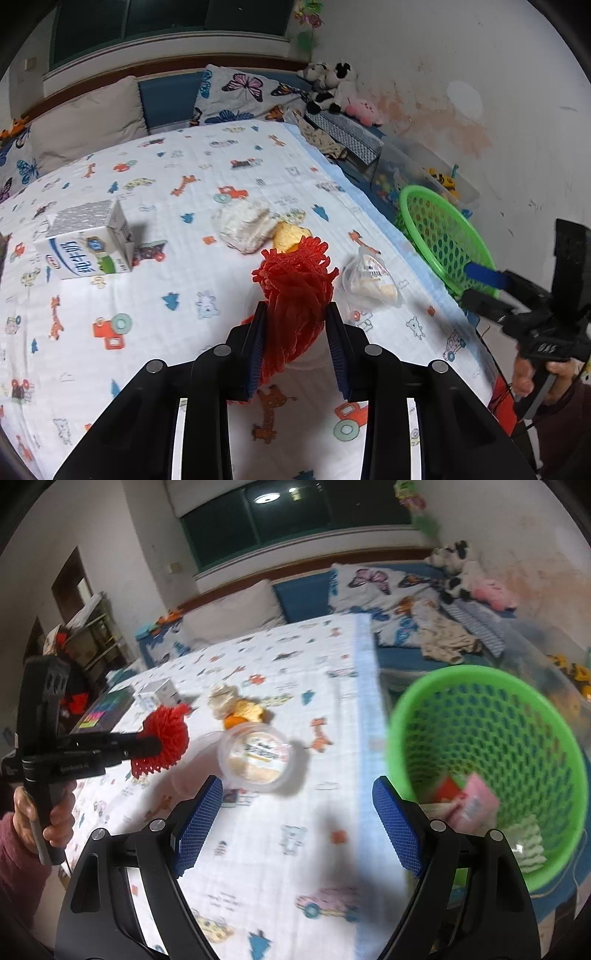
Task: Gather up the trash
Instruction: 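Grasp the red mesh net with the left tool while the right tool reaches toward the jelly cup, then grasp the round jelly cup with the right tool while the left tool holds the red net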
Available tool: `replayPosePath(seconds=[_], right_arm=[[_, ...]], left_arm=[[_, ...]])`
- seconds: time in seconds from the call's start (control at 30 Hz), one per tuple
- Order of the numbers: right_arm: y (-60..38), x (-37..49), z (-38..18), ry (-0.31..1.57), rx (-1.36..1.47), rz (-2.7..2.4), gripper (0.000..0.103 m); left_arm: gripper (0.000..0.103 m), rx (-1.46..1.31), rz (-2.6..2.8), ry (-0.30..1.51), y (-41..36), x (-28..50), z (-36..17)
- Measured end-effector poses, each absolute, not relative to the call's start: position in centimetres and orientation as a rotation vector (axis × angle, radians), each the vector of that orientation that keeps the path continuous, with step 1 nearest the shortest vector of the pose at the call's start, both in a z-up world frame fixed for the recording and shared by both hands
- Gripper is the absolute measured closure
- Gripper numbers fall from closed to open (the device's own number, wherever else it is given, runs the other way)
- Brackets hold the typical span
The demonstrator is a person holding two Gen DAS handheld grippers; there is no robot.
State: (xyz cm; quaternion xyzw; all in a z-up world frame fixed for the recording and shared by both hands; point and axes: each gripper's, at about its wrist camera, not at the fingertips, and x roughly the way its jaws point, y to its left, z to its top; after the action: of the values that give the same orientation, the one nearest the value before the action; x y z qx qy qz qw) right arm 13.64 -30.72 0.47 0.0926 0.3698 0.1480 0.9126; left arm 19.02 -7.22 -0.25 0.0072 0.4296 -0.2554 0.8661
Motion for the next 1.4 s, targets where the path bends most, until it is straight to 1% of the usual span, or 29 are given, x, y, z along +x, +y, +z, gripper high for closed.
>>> replayPosePath(seconds=[0.23,0.5,0.97,1.07,1.13,1.2,1.4], right_arm=[[-28.3,15.9,-0.6,0.810,0.207,0.369,0.020],[-25.6,17.7,-1.9,0.851,0.161,0.391,0.020],[-22.8,19.7,-3.2,0.865,0.046,0.339,0.021],[-22.8,19.9,-3.4,0.867,0.041,0.325,0.026],[-22.8,20.1,-3.6,0.878,0.043,0.321,0.033],[-23.0,20.2,-3.8,0.887,0.053,0.321,0.037],[-23.1,19.7,-3.4,0.871,0.046,0.315,0.038]], left_arm=[[0.072,-0.008,-0.518,0.882,-5.6,18.8,0.6],[0.072,-0.021,-0.519,0.868,-4.8,18.6,1.0],[0.072,-0.040,-0.515,0.883,-3.8,19.0,0.5],[0.072,-0.041,-0.517,0.886,-3.9,19.1,0.4],[0.072,-0.040,-0.518,0.890,-3.9,19.1,0.2],[0.072,-0.039,-0.519,0.891,-4.0,19.1,0.1],[0.072,-0.035,-0.526,0.893,-4.4,19.1,0.1]])
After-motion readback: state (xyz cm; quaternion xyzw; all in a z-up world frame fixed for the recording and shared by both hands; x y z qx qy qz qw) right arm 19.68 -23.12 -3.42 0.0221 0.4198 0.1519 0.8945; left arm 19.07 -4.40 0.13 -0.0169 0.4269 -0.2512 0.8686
